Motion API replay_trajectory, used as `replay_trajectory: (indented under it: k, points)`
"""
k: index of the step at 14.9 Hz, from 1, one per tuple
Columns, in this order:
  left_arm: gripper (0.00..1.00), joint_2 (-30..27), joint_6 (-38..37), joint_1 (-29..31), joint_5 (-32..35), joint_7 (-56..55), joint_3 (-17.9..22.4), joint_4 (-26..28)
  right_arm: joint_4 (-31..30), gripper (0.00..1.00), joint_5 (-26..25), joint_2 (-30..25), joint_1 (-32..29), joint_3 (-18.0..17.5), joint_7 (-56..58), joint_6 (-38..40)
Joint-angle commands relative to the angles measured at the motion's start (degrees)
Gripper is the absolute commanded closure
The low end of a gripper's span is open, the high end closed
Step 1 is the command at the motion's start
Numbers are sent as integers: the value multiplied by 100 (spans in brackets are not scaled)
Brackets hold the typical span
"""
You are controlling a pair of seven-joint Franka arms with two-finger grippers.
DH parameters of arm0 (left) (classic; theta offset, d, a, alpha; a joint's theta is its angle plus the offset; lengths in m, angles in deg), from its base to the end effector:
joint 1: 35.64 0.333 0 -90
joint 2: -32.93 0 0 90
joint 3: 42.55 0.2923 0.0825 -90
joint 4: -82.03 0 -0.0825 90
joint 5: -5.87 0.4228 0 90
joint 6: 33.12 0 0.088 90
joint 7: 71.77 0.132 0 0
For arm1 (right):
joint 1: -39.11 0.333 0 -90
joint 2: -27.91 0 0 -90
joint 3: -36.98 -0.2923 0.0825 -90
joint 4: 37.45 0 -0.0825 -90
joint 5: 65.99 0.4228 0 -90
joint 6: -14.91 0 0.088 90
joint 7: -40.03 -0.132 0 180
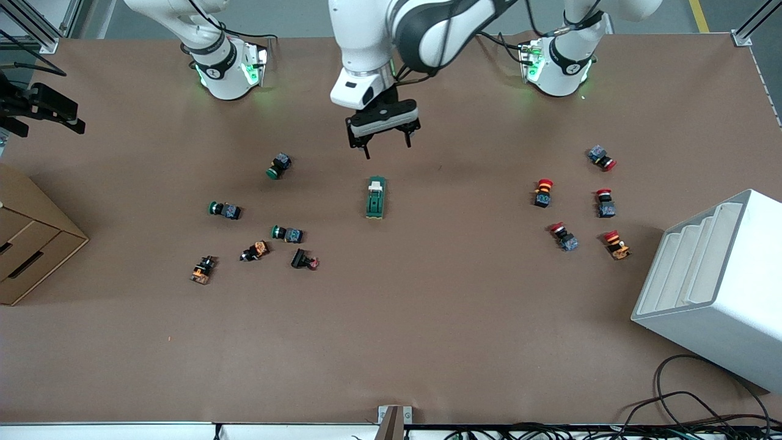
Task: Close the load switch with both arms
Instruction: 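Move the left gripper over the green load switch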
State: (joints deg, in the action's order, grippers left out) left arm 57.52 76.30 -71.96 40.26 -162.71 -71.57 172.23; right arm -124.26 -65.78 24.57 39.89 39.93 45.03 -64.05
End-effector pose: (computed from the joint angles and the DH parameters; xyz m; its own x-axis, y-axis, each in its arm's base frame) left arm 0.3690 -0.5935 0.3597 0.9064 0.2407 0.3472 0.2753 -0.9599 -0.0534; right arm 0.5530 -0.0212 0.6211 0.9957 0.0505 -0.0778 0.0496 -0.9987 -0.0135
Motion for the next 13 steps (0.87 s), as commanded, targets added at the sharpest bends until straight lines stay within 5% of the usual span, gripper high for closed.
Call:
replay_trajectory:
  k: [1,5,13]
  points:
    - [0,274,113,-251,725,-659,10,147,-178,0,-74,-167,18,-23,46,-14]
    - [1,353,597,-498,1595,-1354,10,858,-178,0,-74,-167,18,-31,46,136]
    - [1,1311,606,-929,3609,-3228,10,1070,121,0,-39,-9,-25,-14,-25,101]
